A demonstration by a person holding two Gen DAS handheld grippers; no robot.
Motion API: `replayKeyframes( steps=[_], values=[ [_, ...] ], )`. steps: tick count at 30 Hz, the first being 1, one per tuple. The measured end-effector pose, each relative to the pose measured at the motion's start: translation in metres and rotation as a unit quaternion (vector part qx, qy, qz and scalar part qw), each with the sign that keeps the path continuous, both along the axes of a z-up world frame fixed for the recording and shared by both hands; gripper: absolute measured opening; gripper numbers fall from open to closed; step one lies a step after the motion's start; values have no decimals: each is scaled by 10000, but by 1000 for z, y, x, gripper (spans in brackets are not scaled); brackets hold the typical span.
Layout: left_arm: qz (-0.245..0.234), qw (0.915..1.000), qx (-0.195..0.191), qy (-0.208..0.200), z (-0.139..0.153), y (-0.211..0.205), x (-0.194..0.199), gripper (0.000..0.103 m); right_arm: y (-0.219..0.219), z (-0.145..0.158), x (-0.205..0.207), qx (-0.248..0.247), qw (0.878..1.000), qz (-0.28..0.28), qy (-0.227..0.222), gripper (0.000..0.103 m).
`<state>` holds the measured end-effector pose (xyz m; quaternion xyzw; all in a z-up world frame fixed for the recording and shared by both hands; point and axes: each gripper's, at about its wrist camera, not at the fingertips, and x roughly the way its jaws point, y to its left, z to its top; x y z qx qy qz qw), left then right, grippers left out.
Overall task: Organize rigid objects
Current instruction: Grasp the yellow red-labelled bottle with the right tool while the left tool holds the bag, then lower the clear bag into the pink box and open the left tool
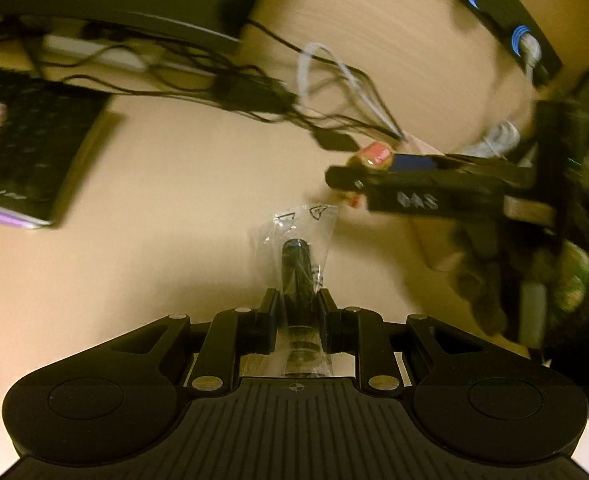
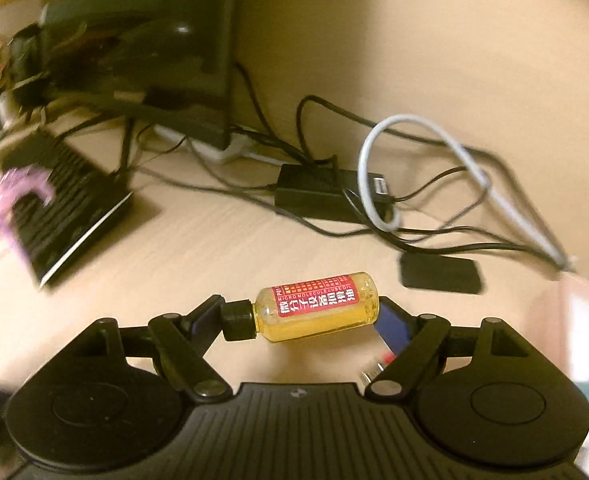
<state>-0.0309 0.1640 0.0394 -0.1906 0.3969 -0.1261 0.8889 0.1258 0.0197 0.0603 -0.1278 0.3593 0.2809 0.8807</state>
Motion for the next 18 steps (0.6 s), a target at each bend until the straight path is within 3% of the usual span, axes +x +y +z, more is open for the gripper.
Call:
replayKeyframes(
  steps=[8, 12, 18],
  values=[
    [-861, 9962, 46, 138, -1, -62, 0, 23, -72, 27, -75, -358, 9988, -336, -33, 81],
    [-1358, 9904, 193, 151, 4, -99, -4, 23, -108, 26, -113, -715, 9956, -601, 24, 81],
    [-1906, 9806, 444, -97, 18, -145, -1, 23, -163, 35, -156, -669, 9911, -1140, -135, 81]
  ],
)
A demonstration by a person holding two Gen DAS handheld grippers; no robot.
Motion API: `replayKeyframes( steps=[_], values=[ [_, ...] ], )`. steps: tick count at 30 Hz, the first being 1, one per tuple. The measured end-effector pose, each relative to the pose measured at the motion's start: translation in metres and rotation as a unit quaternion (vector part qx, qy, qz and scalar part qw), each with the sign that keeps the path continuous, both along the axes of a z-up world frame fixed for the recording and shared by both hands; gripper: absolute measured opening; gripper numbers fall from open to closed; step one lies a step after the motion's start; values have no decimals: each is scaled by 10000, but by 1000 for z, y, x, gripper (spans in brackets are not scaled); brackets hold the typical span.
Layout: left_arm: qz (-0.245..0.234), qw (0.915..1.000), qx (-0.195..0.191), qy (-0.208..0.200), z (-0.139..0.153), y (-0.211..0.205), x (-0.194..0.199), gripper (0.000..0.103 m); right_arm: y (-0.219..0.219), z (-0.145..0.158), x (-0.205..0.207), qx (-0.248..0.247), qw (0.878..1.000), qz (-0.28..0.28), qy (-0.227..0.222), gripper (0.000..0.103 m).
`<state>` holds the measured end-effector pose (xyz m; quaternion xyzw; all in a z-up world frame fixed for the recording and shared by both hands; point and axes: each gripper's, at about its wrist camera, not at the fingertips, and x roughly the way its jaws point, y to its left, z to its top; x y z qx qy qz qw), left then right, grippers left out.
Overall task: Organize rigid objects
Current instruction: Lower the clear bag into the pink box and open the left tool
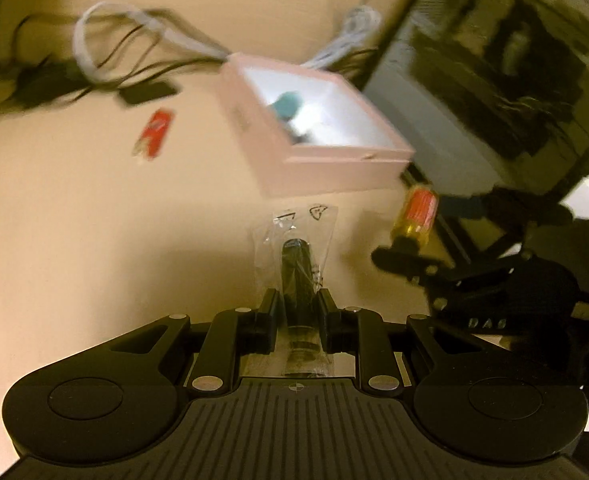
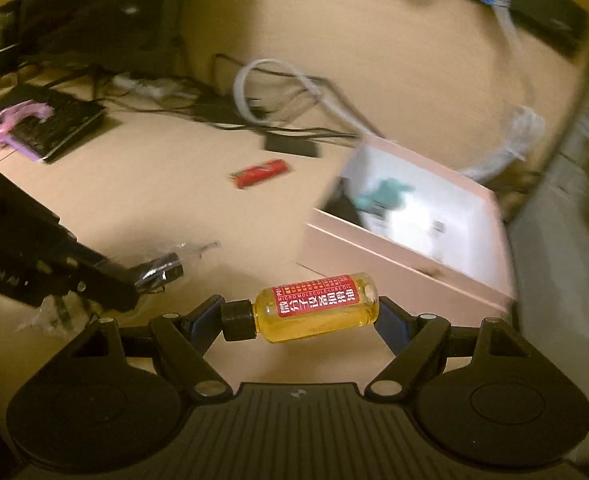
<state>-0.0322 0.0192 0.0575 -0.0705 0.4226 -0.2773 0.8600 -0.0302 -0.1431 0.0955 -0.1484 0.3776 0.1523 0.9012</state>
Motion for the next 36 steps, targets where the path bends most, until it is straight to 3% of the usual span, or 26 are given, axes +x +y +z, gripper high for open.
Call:
replayKeyframes(
  steps=[5, 8, 12, 17, 24, 30, 36],
  values=[
    [-35, 9999, -91, -62, 18, -18, 24, 23, -32, -8, -13, 139, 9988, -478, -34, 81],
    [-27, 9991, 5, -417, 42, -31, 46, 23, -49, -6, -27, 285, 9972, -649, -224, 81],
    [125, 9959, 226, -864, 72, -61, 90, 23, -68, -10, -37, 516, 9935, -1004, -157, 81],
    [377, 9963, 277, -723, 75, -110, 161, 23, -77, -18, -46, 432, 9925, -1143, -49, 81],
    [433, 9969, 303, -592, 60, -161, 199, 23, -93, -19, -59, 279, 9901, -1371, -84, 81],
    [615, 9977, -36, -299, 37, -179, 217, 27, -112, -19, -68, 217, 9868, -1605, -1, 81],
    [872, 9916, -833, -461, 48, -127, 188, 27, -116, -24, -69, 162, 9883, -1519, 45, 81]
  ],
)
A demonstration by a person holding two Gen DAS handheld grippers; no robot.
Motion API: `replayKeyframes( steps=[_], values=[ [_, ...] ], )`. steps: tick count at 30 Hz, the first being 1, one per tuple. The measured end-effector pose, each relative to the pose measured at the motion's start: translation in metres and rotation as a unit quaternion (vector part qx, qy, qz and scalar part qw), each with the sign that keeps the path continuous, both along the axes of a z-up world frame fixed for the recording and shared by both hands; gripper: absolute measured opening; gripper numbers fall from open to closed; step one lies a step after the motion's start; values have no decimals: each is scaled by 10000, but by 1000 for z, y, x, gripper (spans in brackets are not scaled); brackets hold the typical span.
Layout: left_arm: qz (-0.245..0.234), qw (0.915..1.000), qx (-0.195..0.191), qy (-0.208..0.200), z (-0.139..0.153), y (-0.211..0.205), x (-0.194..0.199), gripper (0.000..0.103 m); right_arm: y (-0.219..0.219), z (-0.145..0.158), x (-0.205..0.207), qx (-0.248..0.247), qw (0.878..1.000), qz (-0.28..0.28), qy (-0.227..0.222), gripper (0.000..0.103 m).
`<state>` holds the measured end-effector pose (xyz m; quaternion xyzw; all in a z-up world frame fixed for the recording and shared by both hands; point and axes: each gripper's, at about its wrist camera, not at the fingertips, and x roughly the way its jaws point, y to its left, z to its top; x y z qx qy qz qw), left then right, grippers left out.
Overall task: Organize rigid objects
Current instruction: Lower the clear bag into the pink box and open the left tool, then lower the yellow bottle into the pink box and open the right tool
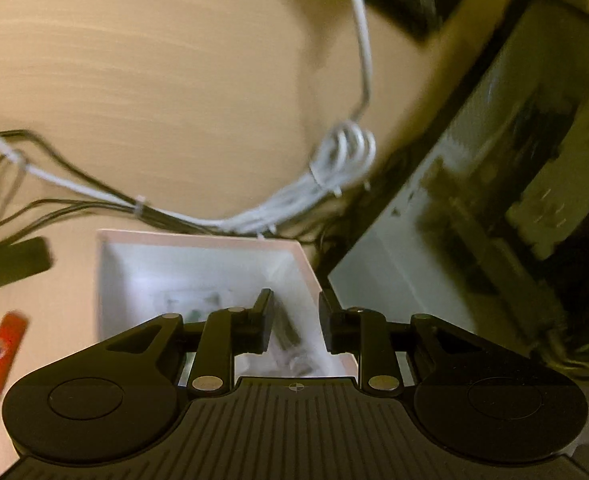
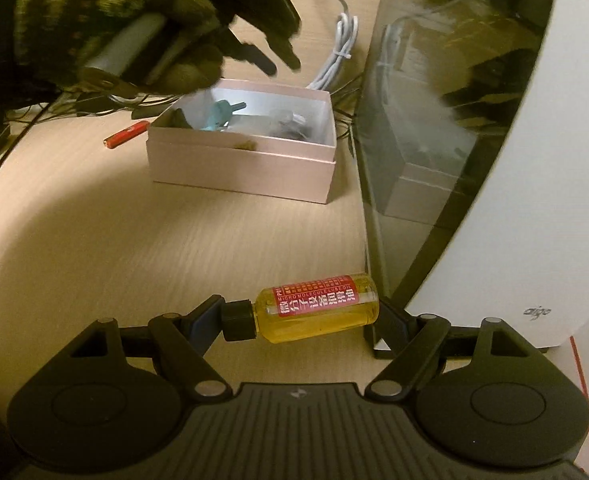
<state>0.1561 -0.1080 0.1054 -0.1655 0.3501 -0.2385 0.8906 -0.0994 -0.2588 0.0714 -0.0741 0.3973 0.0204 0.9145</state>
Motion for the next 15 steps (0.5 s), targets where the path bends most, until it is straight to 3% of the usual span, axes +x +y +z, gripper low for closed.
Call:
replayKeyframes(
  steps=[4, 8, 12, 15],
  values=[
    [245, 9997, 20, -9, -5, 61, -47, 27, 9, 0, 10, 70, 9997, 239, -51, 81],
    [485, 9980, 226, 344, -28, 116, -96, 27, 24, 20, 40, 249, 9975, 537, -375, 81],
    [823, 9938, 443, 608, -49, 163, -145, 27, 46, 44, 92, -46, 9933, 651, -953, 81],
    [1076, 9904, 436, 745, -60, 193, -175, 27, 55, 48, 143, 103, 9936, 545, -983, 81]
  ],
)
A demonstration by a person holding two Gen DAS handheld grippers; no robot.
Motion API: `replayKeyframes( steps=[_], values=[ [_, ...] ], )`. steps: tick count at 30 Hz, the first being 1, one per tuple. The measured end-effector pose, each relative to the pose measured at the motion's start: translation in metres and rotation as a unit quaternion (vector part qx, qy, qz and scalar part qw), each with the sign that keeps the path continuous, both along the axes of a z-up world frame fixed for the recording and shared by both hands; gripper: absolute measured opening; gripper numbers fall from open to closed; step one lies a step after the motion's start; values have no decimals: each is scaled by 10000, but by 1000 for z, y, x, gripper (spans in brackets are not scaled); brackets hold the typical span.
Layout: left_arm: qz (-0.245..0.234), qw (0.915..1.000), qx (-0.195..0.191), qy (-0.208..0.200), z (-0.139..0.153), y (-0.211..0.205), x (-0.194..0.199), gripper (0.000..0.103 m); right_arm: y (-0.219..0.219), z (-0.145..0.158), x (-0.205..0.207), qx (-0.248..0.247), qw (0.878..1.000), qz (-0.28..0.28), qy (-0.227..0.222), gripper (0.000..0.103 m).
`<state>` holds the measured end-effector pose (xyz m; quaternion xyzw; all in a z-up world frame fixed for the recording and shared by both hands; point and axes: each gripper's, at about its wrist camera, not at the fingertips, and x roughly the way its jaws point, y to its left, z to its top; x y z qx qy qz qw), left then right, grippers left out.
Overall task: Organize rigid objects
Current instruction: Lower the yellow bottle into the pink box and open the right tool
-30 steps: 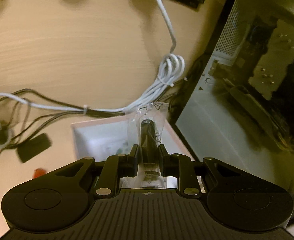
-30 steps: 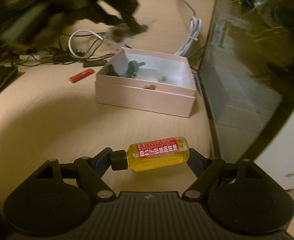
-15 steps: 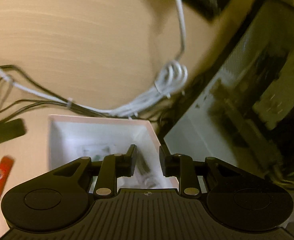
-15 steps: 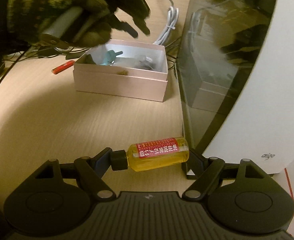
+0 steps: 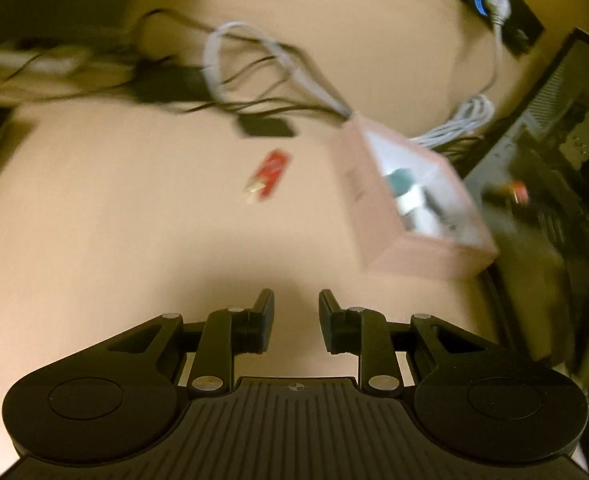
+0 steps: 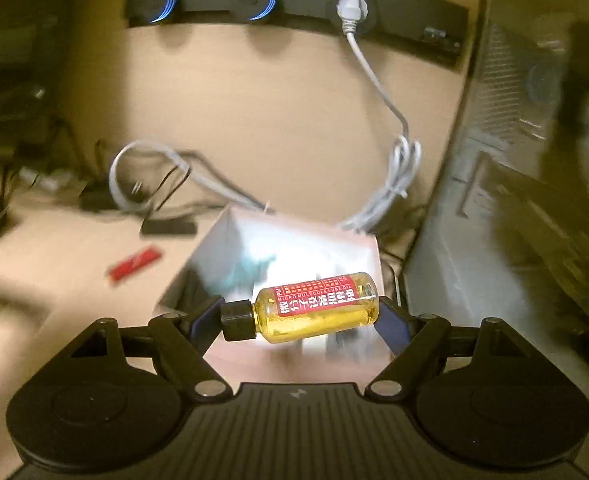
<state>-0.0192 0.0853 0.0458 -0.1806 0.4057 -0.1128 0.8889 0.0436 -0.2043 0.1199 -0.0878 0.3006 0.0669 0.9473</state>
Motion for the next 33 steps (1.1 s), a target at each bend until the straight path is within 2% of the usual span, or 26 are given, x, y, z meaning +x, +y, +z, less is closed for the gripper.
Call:
replayKeyframes(
  steps=[4, 7, 10, 13, 17, 19, 23, 25, 28, 33],
  values=[
    [381, 9991, 177, 82, -4, 35, -33, 27, 3, -11, 71, 318, 9983, -375, 317, 81],
    [658, 9976, 151, 172, -8, 54, -47, 27, -3, -26, 109, 557, 9939, -670, 682, 81],
    [820, 9963, 104, 236, -13, 66, -56, 27, -12, -45, 128, 751, 9872, -956, 1037, 81],
    [832, 9961, 59, 295, -17, 69, -56, 27, -14, -62, 131, 784, 9822, -981, 1395, 81],
    [645, 9974, 82, 308, -19, 62, -52, 27, -14, -65, 119, 522, 9857, -941, 1298, 81],
    [554, 9980, 119, 287, -20, 57, -48, 27, -11, -60, 112, 370, 9891, -923, 1084, 81],
    [439, 9987, 110, 247, -21, 48, -33, 27, -3, -34, 94, 355, 9962, -634, 482, 82],
    [338, 9992, 114, 190, -21, 43, -26, 27, 2, -21, 88, 387, 9975, -497, 323, 82],
    [233, 9996, 96, 148, -20, 35, -18, 27, 11, -8, 87, 545, 9975, -265, 354, 82],
    [29, 9998, 180, 61, -17, 28, -9, 27, 36, -5, 88, 1038, 9925, 21, 652, 82]
  ],
)
